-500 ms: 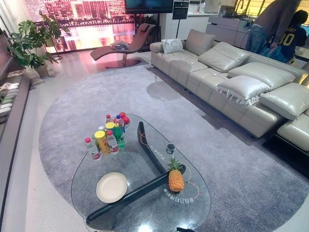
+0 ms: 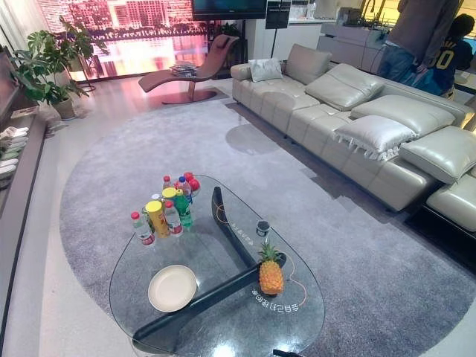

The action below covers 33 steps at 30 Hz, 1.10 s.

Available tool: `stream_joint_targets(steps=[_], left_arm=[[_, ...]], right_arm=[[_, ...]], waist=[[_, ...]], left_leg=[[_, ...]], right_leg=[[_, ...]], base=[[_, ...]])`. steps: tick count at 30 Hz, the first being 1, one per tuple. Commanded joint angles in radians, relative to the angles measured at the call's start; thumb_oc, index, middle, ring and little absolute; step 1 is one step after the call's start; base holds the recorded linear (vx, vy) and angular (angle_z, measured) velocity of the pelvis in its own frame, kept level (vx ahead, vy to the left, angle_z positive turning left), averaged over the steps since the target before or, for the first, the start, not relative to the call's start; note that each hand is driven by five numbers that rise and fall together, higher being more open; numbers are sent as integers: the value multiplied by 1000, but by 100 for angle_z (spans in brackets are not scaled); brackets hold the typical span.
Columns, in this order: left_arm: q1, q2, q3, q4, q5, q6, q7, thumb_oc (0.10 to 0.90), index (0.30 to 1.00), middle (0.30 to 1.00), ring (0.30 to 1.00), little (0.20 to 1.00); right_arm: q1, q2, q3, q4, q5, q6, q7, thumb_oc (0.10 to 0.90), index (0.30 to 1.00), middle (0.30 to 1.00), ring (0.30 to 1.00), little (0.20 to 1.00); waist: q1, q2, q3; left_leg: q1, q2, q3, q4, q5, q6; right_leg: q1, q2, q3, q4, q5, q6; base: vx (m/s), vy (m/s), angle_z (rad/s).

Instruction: Pick up the fruit to the plate

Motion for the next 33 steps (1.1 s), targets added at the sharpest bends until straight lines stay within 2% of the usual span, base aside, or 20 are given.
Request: stream_joint_targets(steps=[1, 5, 8, 9, 16, 18, 19, 23, 25, 28, 33], left_arm=[[-112, -2, -23, 54, -11, -31, 22, 800, 900, 900, 900, 900], [-129, 1, -37, 43, -30, -32, 40, 800, 900, 900, 900, 900], [-102, 5, -35, 28, -19, -38, 51, 800, 900, 900, 900, 900], [-101, 6, -36, 27, -20, -38, 52, 800, 900, 900, 900, 900], [-141, 46, -65, -32, -100, -56, 77, 800, 900, 900, 900, 900], [-142, 48, -64, -35, -107, -56, 81, 800, 900, 900, 900, 900], [-140, 54, -57, -46, -116, -55, 89, 800, 900, 900, 900, 900], [-130, 60, -56, -57, -123, -55, 89, 800, 900, 900, 900, 900], [-103, 71, -51, -79, -134, -62, 81, 800, 900, 900, 900, 900], [-97, 81, -55, -97, -148, -75, 66, 800, 900, 900, 900, 900], [-97, 82, -71, -127, -177, -96, 60, 800, 900, 900, 900, 900]], right_arm=[[-65, 1, 2, 58, 69, -45, -91, 800, 900, 900, 900, 900], [-88, -7, -25, 15, 165, -95, -157, 800, 900, 900, 900, 900], [-69, -10, -56, -28, 175, -162, -203, 800, 900, 900, 900, 900], [-68, -10, -57, -31, 176, -164, -204, 800, 900, 900, 900, 900], [-128, -45, -58, -231, 256, -262, -302, 800, 900, 900, 900, 900], [-130, -48, -57, -251, 256, -270, -311, 800, 900, 900, 900, 900], [-139, -60, -54, -346, 270, -274, -347, 800, 900, 900, 900, 900], [-136, -74, -55, -440, 265, -278, -383, 800, 900, 900, 900, 900], [-124, -108, -68, -600, 243, -277, -428, 800, 900, 900, 900, 900], [-127, -141, -87, -702, 235, -284, -457, 800, 900, 900, 900, 900], [-159, -173, -119, -844, 180, -327, -531, 800, 900, 900, 900, 900]], waist=[[-1, -39, 69], [-3, -42, 105], [-6, -50, 115], [-6, -50, 115], [-1, -72, 219], [0, -74, 225], [2, -78, 250], [2, -81, 268], [-1, -84, 294], [-3, -84, 322], [-3, -78, 373]], left_leg=[[-79, -31, -19, 51, -12, -10], [-99, -32, -25, 44, -5, 2], [-100, -33, -21, 50, -10, 5], [-101, -32, -21, 51, -11, 5], [-205, -29, -25, 119, -10, 9], [-212, -28, -26, 125, -11, 9], [-237, -29, -29, 149, -14, 9], [-257, -29, -31, 170, -19, 8], [-285, -33, -32, 199, -26, 11], [-319, -36, -30, 228, -29, 12], [-370, -42, -28, 267, -33, 15]], right_leg=[[-20, -50, 6, 61, 14, 45], [-55, -40, 19, 72, 21, 46], [-58, -35, 23, 80, 17, 47], [-59, -35, 23, 82, 17, 47], [-155, -22, 31, 139, 14, 36], [-162, -22, 30, 144, 13, 35], [-181, -22, 22, 159, 11, 32], [-194, -22, 15, 174, 6, 28], [-217, -23, 7, 198, -2, 24], [-246, -24, 0, 217, -3, 23], [-291, -26, -9, 243, -3, 24]], base=[[-200, -19, -5], [-63, -23, -5], [63, -24, -4], [0, -31, -3], [-134, -54, -8], [-50, -29, -4], [-50, -33, -1], [-12, -8, 0], [0, 0, 0], [-40, 10, 0], [-55, 19, 0]])
